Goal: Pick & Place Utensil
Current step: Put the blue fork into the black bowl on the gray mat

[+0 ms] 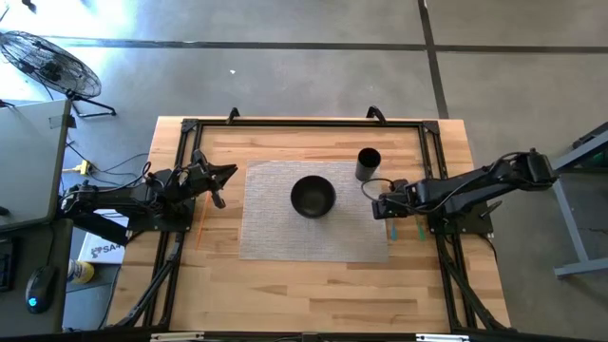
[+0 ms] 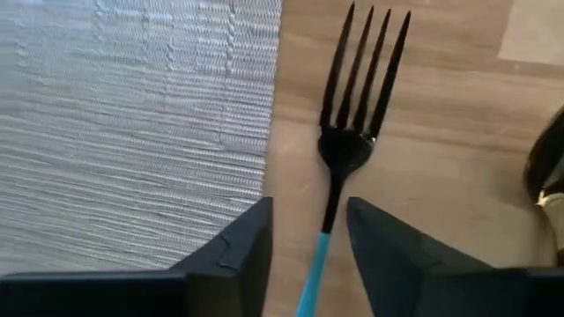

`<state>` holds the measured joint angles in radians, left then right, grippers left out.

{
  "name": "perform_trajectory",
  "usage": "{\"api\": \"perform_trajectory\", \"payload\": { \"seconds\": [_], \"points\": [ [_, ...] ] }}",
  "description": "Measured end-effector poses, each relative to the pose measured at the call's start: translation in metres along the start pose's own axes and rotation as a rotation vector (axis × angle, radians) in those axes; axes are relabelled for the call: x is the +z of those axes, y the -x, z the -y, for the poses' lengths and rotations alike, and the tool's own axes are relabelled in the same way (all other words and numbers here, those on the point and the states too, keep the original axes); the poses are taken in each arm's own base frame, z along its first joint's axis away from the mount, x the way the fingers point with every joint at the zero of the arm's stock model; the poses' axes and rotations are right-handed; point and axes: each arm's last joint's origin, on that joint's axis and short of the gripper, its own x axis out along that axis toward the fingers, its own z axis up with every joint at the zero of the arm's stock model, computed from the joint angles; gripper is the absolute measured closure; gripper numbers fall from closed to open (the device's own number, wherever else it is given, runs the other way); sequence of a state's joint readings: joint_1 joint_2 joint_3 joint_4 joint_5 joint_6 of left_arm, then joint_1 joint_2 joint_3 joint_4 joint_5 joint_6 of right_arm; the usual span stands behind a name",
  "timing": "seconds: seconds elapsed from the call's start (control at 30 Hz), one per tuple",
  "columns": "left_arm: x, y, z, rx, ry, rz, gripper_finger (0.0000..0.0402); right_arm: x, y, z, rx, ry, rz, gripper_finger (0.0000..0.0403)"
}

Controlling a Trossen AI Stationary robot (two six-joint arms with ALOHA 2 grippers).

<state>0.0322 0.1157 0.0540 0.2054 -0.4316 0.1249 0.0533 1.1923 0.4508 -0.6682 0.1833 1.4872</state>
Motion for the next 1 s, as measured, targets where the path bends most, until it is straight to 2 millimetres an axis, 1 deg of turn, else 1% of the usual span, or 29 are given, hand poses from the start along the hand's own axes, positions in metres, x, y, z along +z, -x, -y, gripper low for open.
{"api": "perform_trajectory", "payload": {
  "seconds": [0.23,0.57,0.67,0.83,0.9,1.0],
  "points": [
    [-0.001,0.0,0.0,-0.003,-0.003,-0.007,0.0366,-0.002,-0.01,-0.003,-0.077,0.018,-0.017,0.0323],
    [-0.002,0.0,0.0,-0.004,-0.009,-0.02,0.0366,0.0,-0.004,-0.008,-0.09,0.046,0.0,0.0389],
    [-0.002,0.0,0.0,-0.004,-0.009,-0.02,0.0366,0.0,-0.004,-0.008,-0.091,0.047,0.001,0.0397],
    [-0.002,0.0,0.0,-0.004,-0.009,-0.02,0.0366,0.001,-0.002,-0.009,-0.112,0.093,0.01,0.0394],
    [-0.002,0.0,0.0,-0.004,-0.009,-0.02,0.0366,0.003,0.004,-0.011,-0.146,0.106,0.017,0.0395],
    [-0.002,0.0,0.0,-0.004,-0.009,-0.02,0.0366,0.005,0.019,-0.018,-0.17,0.139,0.031,0.0399]
  ]
}}
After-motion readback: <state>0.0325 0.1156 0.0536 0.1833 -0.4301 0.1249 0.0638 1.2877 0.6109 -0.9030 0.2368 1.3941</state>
